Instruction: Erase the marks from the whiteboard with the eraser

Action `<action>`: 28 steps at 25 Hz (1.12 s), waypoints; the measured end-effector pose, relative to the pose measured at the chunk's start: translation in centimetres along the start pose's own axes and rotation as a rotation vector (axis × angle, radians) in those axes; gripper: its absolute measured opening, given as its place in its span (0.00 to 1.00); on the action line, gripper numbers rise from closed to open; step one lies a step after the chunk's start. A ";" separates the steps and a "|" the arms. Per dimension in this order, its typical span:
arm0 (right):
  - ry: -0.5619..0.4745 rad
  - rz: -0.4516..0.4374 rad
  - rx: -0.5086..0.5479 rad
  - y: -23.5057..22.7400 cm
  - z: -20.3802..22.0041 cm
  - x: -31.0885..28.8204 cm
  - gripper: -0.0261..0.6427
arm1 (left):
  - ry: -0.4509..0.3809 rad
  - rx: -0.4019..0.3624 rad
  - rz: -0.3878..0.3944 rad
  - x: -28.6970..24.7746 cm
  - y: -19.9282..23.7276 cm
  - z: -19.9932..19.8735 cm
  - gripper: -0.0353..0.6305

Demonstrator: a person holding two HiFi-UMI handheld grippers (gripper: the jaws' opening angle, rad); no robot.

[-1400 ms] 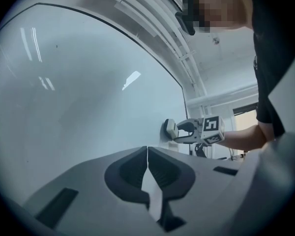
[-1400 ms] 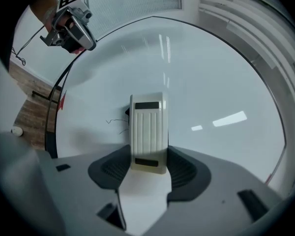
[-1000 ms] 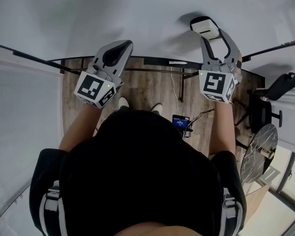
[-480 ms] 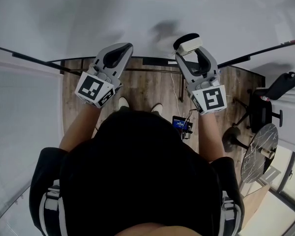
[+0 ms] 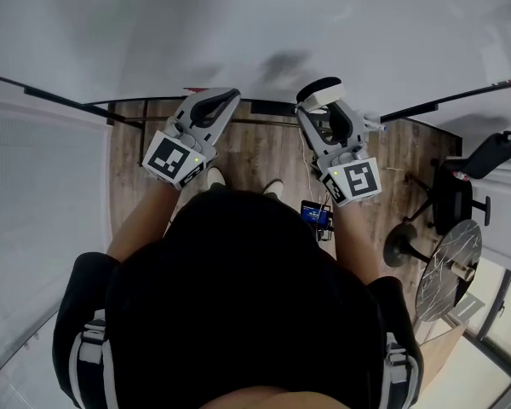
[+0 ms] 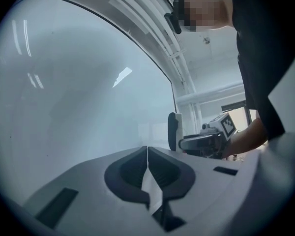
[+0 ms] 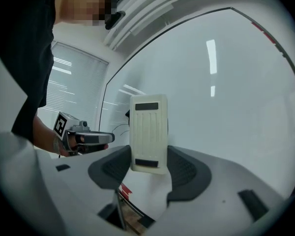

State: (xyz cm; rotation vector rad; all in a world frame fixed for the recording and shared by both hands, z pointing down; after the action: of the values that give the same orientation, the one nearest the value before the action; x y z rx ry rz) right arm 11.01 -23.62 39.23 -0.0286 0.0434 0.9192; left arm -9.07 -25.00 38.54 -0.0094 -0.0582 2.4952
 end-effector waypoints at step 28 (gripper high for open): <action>-0.011 -0.090 -0.011 2.4 -0.2 -2.4 0.39 | 0.009 -0.010 0.037 -0.8 -1.2 0.6 0.06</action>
State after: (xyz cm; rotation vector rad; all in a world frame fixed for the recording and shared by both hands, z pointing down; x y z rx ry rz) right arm 7.61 -24.12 39.10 -0.0355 0.0266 0.8297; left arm -7.73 -24.49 39.17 -0.0264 -0.0675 2.5320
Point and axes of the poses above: the fingertips, and each gripper's own axes: x backward along the fingers, y to its left, z out of its underside, the point moved 5 cm from there along x, backward along the fingers, and after that the axes turned 2 degrees about -x, right-handed, at the moved point
